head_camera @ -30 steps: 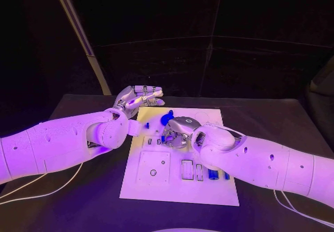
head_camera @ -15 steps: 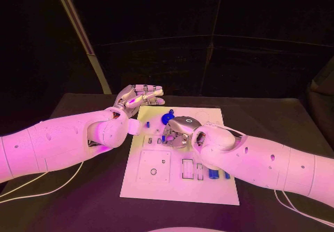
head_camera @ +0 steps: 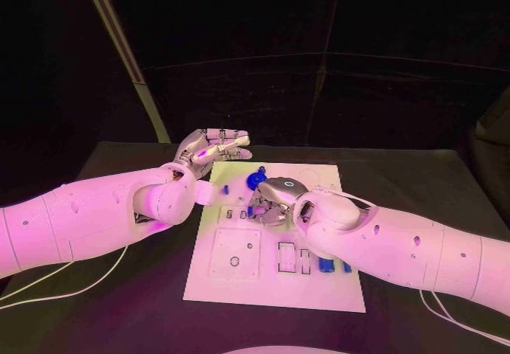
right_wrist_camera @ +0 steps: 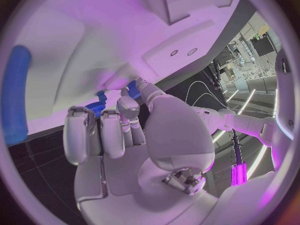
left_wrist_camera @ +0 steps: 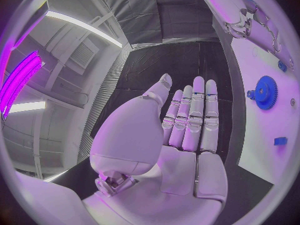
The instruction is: Assemble the parts on the task board
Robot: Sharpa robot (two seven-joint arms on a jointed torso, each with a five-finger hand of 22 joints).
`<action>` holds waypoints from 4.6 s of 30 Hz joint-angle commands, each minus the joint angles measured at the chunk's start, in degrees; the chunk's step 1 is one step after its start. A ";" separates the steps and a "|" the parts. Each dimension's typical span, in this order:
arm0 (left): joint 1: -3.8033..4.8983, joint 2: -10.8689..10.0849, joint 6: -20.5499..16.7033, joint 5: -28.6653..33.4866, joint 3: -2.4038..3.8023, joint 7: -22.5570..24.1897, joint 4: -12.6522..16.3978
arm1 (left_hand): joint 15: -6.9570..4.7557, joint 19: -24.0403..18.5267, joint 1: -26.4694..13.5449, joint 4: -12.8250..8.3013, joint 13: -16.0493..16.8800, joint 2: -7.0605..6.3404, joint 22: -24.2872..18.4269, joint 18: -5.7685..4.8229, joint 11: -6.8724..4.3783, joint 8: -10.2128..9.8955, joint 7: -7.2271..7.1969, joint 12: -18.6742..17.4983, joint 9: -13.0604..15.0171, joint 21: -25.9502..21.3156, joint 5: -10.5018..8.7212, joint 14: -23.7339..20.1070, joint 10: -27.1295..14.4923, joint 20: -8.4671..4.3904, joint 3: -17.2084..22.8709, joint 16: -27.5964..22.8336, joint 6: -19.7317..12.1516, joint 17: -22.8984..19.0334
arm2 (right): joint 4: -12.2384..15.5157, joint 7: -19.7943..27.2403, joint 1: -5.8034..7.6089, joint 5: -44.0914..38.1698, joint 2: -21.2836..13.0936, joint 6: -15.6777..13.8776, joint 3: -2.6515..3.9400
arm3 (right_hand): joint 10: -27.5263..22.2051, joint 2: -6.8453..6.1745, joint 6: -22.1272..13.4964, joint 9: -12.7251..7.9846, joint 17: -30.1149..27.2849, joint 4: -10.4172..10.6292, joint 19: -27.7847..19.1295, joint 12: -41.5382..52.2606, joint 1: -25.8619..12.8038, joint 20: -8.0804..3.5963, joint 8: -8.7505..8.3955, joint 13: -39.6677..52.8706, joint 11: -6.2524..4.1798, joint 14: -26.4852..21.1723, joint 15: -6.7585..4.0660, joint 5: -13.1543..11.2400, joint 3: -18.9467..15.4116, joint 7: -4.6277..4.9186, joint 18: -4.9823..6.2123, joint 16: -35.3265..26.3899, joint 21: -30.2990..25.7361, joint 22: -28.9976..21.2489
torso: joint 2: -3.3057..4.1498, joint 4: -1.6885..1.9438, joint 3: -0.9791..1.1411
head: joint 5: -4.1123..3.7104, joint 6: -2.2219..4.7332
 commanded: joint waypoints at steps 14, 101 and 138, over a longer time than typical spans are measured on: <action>0.11 0.07 0.52 0.07 0.05 -0.05 0.03 | 0.04 0.45 -0.11 -0.36 -0.09 0.67 -0.06 0.75 0.22 -0.35 0.19 -0.14 -0.06 -0.29 0.06 0.21 0.26 0.12 -0.10 -0.18 0.22 0.08 | 0.03 -1.00 -0.09 -0.55 -0.01 0.98 -0.17 | -1.01 -1.17 -1.40 -0.12 1.42 0.21 -0.54 -1.19 -0.85 0.44 -0.89 -0.90 0.33 3.29 0.23 -0.06 0.23 0.44 -0.27 -0.50 -0.46 2.45 | 0.01 -0.02 -0.02 | 0.04 -0.14; 1.30 -0.92 17.60 -33.36 0.06 -40.76 -2.41 | -7.66 19.57 -11.68 5.46 8.52 2.50 11.25 0.56 -6.32 2.40 -5.06 10.90 1.57 20.32 0.47 21.14 14.91 -8.05 -3.12 59.76 5.54 54.54 | 17.50 12.26 6.67 35.05 -27.88 1.86 1.90 | -6.28 -1.99 -5.34 0.52 -6.67 4.18 -5.53 -8.87 3.12 1.02 1.01 -9.49 0.87 1.29 0.70 2.55 -8.57 0.95 1.44 -7.10 -4.77 -5.47 | -3.16 -0.76 -0.02 | -0.09 -0.88; 8.83 11.00 32.37 -59.97 -5.76 -58.26 -10.13 | -10.97 25.12 -14.30 17.65 56.14 6.84 55.30 -4.37 -10.26 31.24 -9.65 61.96 21.05 56.95 0.01 23.65 11.76 -11.09 -23.96 79.69 -2.12 79.78 | 14.11 10.46 7.15 35.54 -28.86 1.63 1.91 | -6.88 -1.77 -5.53 0.30 -8.93 4.77 -6.58 -10.44 3.19 0.84 1.33 -11.40 0.78 1.03 0.57 4.67 -9.45 0.89 1.85 -9.30 -6.29 -7.77 | -4.29 -0.73 0.44 | 0.49 -2.34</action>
